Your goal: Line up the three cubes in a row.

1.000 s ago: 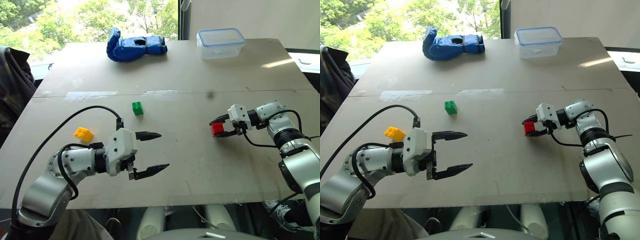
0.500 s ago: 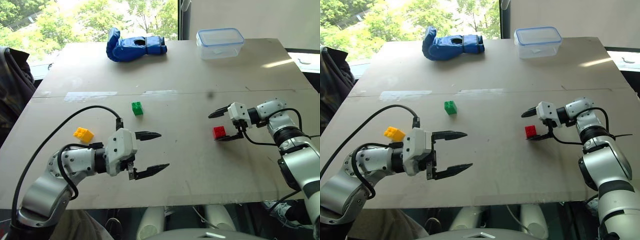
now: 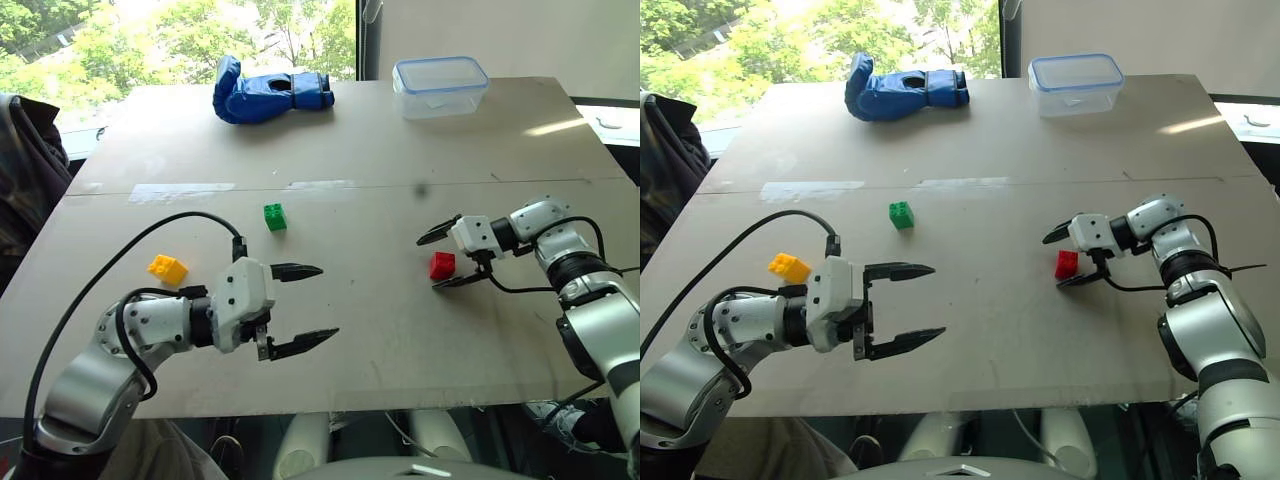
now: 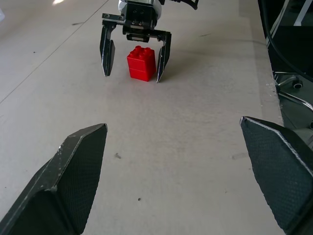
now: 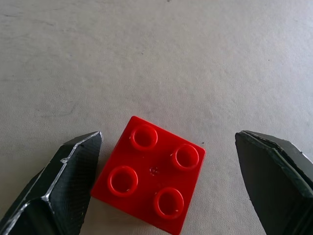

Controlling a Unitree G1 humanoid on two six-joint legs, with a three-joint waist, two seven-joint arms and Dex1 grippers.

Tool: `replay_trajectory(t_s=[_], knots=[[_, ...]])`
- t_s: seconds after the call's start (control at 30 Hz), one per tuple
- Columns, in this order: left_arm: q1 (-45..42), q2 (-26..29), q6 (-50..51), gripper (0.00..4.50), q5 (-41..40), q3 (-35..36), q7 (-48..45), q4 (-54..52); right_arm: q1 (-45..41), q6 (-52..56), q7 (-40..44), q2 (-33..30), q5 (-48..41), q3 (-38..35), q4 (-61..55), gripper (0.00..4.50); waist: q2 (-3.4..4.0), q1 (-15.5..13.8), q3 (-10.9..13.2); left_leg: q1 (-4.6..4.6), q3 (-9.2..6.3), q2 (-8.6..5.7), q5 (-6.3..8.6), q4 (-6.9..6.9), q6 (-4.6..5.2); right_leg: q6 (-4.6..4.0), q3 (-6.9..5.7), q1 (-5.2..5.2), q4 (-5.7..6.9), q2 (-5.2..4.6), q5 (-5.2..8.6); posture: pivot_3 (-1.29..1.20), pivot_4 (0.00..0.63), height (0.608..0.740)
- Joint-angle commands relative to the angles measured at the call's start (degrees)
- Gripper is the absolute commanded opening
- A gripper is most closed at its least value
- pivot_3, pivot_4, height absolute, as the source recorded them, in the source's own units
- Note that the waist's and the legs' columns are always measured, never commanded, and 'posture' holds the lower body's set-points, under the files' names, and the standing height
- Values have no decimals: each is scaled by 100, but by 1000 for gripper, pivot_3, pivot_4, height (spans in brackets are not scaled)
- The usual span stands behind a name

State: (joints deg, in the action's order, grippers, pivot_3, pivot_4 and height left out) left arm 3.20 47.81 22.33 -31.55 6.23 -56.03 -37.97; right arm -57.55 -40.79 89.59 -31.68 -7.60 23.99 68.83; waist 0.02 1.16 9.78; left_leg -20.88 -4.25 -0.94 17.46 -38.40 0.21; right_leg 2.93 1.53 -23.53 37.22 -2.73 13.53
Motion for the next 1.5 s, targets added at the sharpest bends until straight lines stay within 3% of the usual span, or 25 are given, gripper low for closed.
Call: replay_trajectory(t_s=[0.03,0.7,0.97,1.1,1.2,1.37,1.5], knots=[[42,-16,-91,4454,-15,59,43,-194,-107,31,291,-37,45,-69,46,4472,0,-3,0,0,0,0,0,0,0,0,0,0,2,0,0,0,150,740],[-206,-36,-226,4454,10,-169,-140,78,-28,386,291,-521,-255,-372,-389,4472,1,22,1,5,7,-1,-1,-1,-2,-1,6,-5,22,1,1,0,150,740],[11,-155,-97,4454,-19,40,207,58,279,1047,291,-799,-910,-588,-1191,4472,1,64,1,3,6,-1,-1,-1,-1,-1,6,-5,20,-2,1,0,150,740],[331,-953,158,4454,-70,473,1495,-13,889,2566,248,-971,-1772,-1233,-2625,4472,0,72,1,3,3,3,0,-1,1,-1,6,-5,22,-18,1,0,150,740],[524,-1518,218,4454,342,526,2352,-38,1564,3582,-213,-1078,-2155,-1679,-3898,4472,-1,49,0,0,-4,3,3,-2,6,0,2,-5,22,-28,1,0,150,740],[106,-2690,618,4454,1800,83,4562,120,2853,4923,-1511,-1016,-2647,-2358,-6026,4472,-2,-85,-1,2,-5,-5,13,-8,22,0,2,-4,36,-32,0,0,150,740],[-249,-3108,845,4454,3064,-501,5624,585,3579,5663,-2570,-839,-2879,-2781,-7244,4472,-6,-177,-4,1,-10,-18,12,-16,21,1,-3,-3,47,-23,0,0,150,740]])
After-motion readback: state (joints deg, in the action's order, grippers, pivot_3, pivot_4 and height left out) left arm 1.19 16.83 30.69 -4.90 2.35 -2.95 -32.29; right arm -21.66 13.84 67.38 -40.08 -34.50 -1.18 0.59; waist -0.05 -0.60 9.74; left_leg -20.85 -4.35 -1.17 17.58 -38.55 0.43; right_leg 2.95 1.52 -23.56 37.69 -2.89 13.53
